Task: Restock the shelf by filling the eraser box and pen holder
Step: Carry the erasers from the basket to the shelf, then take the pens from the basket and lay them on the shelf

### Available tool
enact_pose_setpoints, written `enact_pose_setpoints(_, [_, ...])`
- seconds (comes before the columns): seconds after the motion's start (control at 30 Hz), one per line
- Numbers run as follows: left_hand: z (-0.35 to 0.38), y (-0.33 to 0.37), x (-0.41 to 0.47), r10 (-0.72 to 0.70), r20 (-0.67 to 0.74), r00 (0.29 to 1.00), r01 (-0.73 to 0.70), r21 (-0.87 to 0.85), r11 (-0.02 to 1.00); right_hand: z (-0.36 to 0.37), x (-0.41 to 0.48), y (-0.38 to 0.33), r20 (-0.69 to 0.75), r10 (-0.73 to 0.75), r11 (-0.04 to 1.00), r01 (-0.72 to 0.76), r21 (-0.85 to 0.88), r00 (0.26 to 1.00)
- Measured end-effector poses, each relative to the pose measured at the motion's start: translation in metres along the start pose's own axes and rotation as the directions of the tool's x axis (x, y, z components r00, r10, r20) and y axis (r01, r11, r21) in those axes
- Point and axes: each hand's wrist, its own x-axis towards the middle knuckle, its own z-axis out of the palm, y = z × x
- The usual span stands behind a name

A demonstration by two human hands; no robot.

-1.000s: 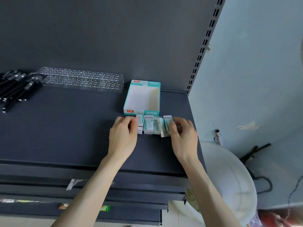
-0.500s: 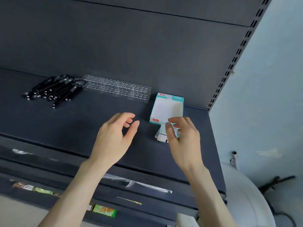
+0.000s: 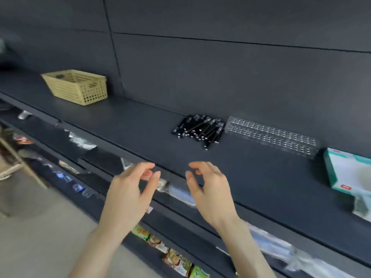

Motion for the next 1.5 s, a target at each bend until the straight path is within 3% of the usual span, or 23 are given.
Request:
enact_pose_setpoints(0.27, [-0.082, -0.123, 0.031, -0.094, -0.047, 0.994, 0.099, 0.108, 0.989, 0.121, 0.059, -0.086, 0.119, -0.079, 0.997, 0.079, 0.011, 0.990])
enact_pose_setpoints(0.73, [-0.120, -0.299, 0.200, -0.102, -0.025, 0.994, 0.105, 0.161, 0.981, 0.274, 0.253, -0.130, 0.067, -0.106, 0.994, 0.105, 0.021, 0.992])
enact_pose_setpoints(1.07, [-0.166, -0.439, 0.308, -0.166, -0.069, 0.984, 0.173, 0.118, 0.978, 0.389, 0.381, -0.182, 0.126, -0.131, 0.991, 0.133, -0.015, 0.983])
enact_pose_setpoints(1.27, [-0.183, -0.523, 0.380, -0.070, -0.042, 0.997, 0.071, 0.032, 0.997, 0.452, 0.444, -0.216, 0.028, -0.119, 0.991, 0.120, -0.054, 0.993])
enact_pose_setpoints(1.5, [-0.193, -0.594, 0.467, 0.093, 0.078, 0.993, -0.092, -0.024, 0.995, 0.505, 0.498, -0.243, -0.056, 0.027, 0.990, -0.035, -0.138, 0.998])
